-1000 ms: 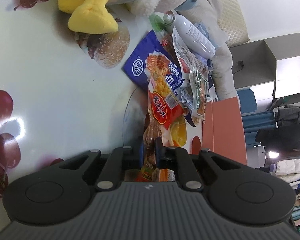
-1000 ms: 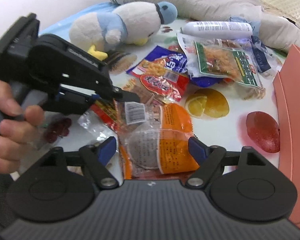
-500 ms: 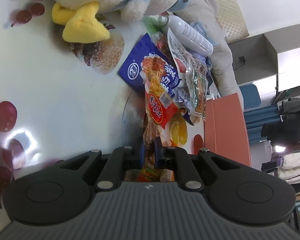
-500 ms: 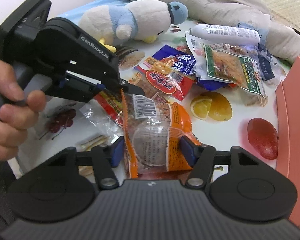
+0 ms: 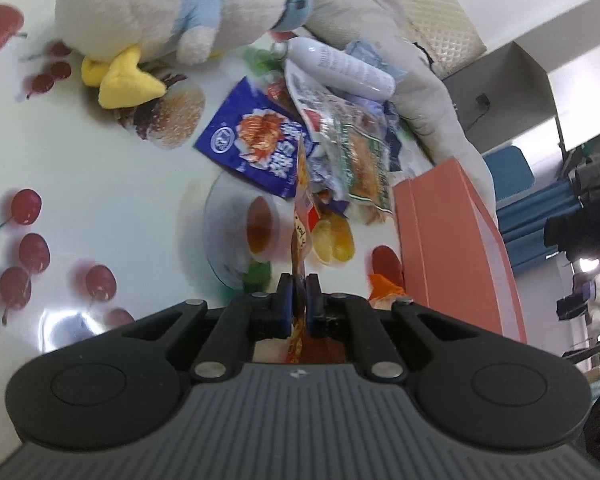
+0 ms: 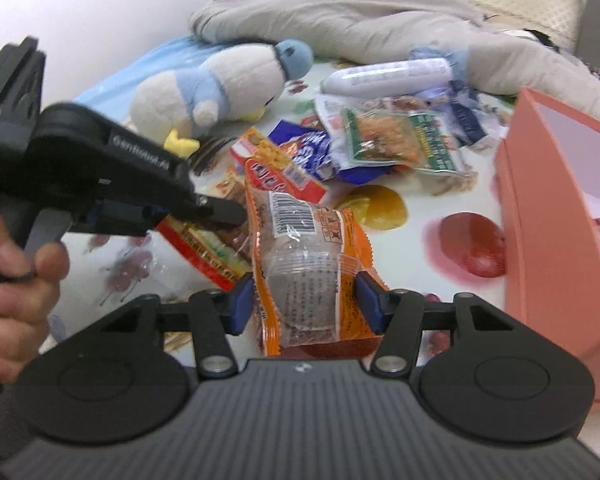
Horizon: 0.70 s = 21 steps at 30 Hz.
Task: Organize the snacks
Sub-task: 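Lift both packets and carry them over the pink box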
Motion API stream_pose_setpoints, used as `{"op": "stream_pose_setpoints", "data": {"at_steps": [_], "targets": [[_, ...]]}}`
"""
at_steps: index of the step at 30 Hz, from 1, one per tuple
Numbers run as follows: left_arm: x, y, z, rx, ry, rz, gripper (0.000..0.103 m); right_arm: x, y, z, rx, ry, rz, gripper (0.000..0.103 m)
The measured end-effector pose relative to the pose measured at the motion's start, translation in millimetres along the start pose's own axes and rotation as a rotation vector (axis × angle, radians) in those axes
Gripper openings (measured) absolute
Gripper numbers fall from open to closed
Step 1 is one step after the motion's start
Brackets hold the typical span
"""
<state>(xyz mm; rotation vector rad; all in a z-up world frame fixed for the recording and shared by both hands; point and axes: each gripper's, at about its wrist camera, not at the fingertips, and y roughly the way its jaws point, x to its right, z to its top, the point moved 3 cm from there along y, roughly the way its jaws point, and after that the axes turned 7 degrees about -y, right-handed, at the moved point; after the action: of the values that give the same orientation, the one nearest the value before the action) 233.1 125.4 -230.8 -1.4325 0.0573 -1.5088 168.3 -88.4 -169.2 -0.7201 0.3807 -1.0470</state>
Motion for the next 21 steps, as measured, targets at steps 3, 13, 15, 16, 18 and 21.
{"op": "stream_pose_setpoints", "data": {"at_steps": [3, 13, 15, 16, 18, 21], "targets": [[10.7, -12.7, -12.6, 0.023, 0.028, 0.008, 0.007, 5.2, -16.8, -3.9, 0.026, 0.052, -0.016, 0.056], [64.0, -60.4, -55.1, 0.106, 0.254, 0.088, 0.007, 16.5, -69.9, -24.1, 0.059, 0.184, -0.029, 0.056], [70.0, -67.7, -64.6, 0.112, 0.279, 0.09, 0.007, 18.4, -79.7, -28.5, 0.063, 0.199, -0.037, 0.056], [71.7, -70.1, -68.9, 0.115, 0.284, 0.094, 0.007, 19.5, -85.1, -31.4, 0.063, 0.211, -0.042, 0.056], [75.2, -75.1, -78.9, 0.121, 0.298, 0.107, 0.007, 22.8, -94.4, -37.7, 0.06, 0.241, -0.041, 0.056], [78.9, -80.8, -94.3, 0.122, 0.312, 0.116, 0.007, 27.0, -105.6, -46.8, 0.051, 0.26, -0.05, 0.056]]}}
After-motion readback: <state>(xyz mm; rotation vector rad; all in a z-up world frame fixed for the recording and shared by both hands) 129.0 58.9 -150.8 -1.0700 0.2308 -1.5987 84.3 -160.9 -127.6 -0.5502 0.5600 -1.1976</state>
